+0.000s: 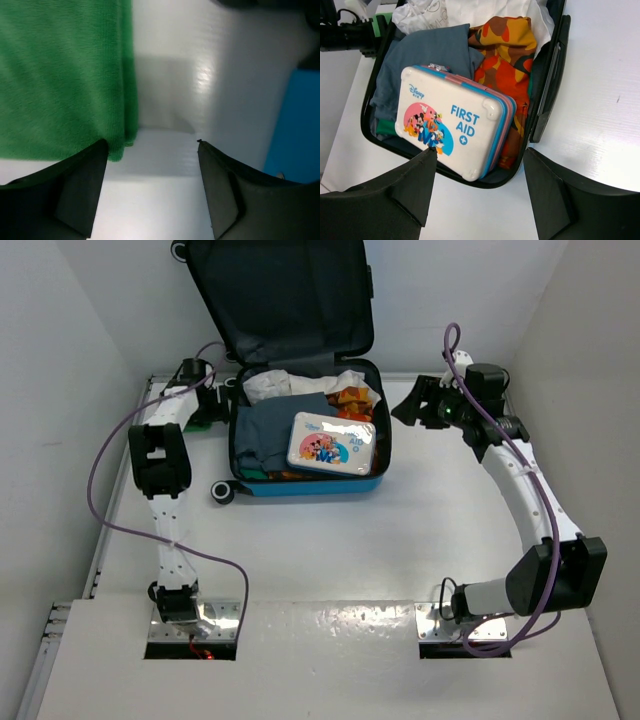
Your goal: Pack the luggage
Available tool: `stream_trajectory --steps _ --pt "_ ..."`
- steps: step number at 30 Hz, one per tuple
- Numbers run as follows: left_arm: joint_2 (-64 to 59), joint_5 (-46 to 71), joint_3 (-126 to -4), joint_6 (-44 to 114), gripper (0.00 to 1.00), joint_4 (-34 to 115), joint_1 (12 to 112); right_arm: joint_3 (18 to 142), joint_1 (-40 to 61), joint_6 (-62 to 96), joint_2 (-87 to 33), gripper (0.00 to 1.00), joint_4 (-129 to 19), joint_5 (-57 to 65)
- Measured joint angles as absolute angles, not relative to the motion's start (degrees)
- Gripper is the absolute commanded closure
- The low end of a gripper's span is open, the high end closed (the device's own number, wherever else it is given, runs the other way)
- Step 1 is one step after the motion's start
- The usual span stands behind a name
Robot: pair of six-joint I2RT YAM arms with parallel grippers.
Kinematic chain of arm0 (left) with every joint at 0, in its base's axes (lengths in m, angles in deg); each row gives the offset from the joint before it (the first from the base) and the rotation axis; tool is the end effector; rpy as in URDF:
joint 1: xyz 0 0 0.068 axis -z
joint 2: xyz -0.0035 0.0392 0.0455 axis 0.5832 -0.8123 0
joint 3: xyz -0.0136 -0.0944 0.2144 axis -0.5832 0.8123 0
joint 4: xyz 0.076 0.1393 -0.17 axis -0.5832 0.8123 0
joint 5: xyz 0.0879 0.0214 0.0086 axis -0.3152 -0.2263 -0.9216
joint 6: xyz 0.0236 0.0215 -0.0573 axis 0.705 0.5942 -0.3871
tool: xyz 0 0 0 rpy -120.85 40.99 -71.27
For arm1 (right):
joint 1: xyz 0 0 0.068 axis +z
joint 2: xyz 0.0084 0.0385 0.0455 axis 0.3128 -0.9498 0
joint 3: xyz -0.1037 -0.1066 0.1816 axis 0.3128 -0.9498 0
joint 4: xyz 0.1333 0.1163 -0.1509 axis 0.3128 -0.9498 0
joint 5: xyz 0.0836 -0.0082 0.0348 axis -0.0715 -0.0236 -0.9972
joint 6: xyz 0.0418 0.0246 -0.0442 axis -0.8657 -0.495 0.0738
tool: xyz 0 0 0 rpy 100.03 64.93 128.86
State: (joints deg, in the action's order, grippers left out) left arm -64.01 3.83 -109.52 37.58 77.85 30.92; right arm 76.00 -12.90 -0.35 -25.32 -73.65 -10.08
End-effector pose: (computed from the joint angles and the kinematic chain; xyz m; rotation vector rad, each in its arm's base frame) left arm 0.4753 0.0399 0.1466 -0.3009 2.5160 -0.0221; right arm 0.3039 0.0474 0.3086 0.1027 2.0823 0.7034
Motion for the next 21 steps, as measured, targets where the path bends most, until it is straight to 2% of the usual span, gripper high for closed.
stream_trajectory --steps 5,6,9,13,19,21 --pt "-64.6 -3.6 -111.6 36.4 0.35 75.5 31.4 75.2 -13.0 -1.4 -25.3 0.33 -73.5 -10.9" --pt "-64.9 -4.7 -112.0 36.4 0.42 74.9 31.3 75.2 -13.0 -1.6 -25.3 0.33 -73.5 -11.1" --pt "-65.6 -7.1 -112.3 36.4 0.52 73.9 31.1 75.2 -13.0 -1.9 -25.3 0.36 -73.4 -11.5" --pt "-66.8 -6.9 -112.3 36.9 0.57 73.6 30.6 75.2 -13.0 -2.1 -25.3 0.38 -73.4 -11.8" --pt "-67.7 -4.2 -113.4 38.1 0.57 74.3 30.0 74.4 -13.3 -2.5 -25.0 0.45 -73.3 -12.5" --pt "-68.7 -3.6 -114.9 38.7 0.36 75.1 29.9 74.1 -13.4 -2.6 -24.7 0.43 -73.3 -12.6"
